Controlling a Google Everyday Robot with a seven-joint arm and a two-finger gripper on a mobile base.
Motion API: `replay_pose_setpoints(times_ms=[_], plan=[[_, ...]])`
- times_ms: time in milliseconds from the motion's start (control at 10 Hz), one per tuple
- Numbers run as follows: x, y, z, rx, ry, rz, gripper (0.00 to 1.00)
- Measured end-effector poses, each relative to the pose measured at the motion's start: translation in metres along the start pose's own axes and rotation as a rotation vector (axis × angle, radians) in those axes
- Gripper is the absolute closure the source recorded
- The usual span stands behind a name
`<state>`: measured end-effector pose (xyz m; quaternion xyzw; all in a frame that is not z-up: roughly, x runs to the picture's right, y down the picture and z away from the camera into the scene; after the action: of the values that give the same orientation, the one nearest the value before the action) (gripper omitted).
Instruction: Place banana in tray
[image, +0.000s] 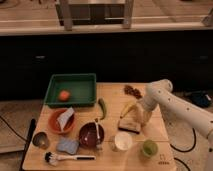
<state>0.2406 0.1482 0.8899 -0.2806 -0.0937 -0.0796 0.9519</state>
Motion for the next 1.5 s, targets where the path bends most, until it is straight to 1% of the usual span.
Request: replay_pose_setpoints(times_ms=[200,300,500,700,900,1000,1100,1300,1400,1500], plan=[[-0.006,-0.005,-0.006,0.013,-0.004,-0.048,0.20],[-0.012,-0.008,-0.008,0.016,-0.008,-0.082,0.20],[-0.031,-0.016,-0.009,0.016,-0.017,-0.178,0.20],[-0.050,-0.022,-0.008,0.001,-0.022,-0.263,0.20],[-0.067,-0.029,-0.004,-0.023,-0.023,-0.331,0.20],[-0.070,-0.031,-0.001,-0.038,-0.021,-0.351,0.20],[-0.073,-0.033,0.002,-0.053,-0.020,-0.366,0.25],[-0.073,-0.037,0.008,-0.071,-0.018,-0.375,0.42],[-0.071,-0.039,0.011,-0.082,-0.017,-0.376,0.55],[-0.069,-0.041,0.013,-0.089,-0.015,-0.375,0.64]])
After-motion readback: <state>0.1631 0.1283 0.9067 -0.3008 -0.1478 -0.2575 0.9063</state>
